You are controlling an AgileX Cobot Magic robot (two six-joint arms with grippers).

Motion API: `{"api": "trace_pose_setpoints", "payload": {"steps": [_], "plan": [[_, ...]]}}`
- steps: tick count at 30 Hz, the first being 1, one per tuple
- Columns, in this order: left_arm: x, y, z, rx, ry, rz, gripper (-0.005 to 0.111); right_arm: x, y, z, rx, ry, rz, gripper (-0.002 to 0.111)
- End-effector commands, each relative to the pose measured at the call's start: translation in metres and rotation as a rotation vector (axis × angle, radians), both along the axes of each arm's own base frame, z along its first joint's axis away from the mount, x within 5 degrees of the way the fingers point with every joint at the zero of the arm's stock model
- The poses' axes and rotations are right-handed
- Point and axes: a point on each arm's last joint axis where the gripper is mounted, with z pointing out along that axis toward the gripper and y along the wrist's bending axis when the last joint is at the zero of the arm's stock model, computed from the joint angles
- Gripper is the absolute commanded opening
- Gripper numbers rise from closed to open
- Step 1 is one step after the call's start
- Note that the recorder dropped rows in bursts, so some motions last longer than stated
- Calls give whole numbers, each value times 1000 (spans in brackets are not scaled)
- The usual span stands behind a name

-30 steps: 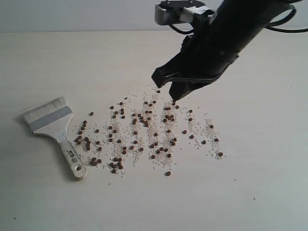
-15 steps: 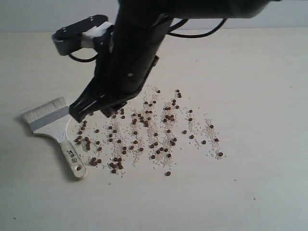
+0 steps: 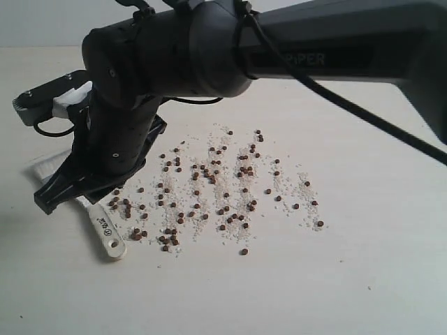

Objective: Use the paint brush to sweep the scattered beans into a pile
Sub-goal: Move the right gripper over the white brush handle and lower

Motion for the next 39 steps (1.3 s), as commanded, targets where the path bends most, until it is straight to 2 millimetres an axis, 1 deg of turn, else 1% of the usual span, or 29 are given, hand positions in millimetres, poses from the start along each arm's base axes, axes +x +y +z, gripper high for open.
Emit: {"api": "trace_pose_setpoints", "payload": {"steps": [1,7,11,17,20,30,39], "plan": [[0,0,0,-4,-5,3,0,7,7,-1,9,11,-65,45],[0,0,0,-4,-5,3,0,17,21,-9,-19,29,-78,45],[0,0,0,-4,-5,3,0,21,28,-16,-68,54,-82,45],[0,0,0,-4,-5,3,0,25,39,-22,-89,61,-92,51],[0,0,0,-4,-5,3,0,28,44,-23,-79,49,-89,52],[0,0,0,-4,-5,3,0,34,51,-46,-120,50,-82,52],[0,0,0,-4,-5,3,0,32,53,-51,-120,45,-84,52]]}}
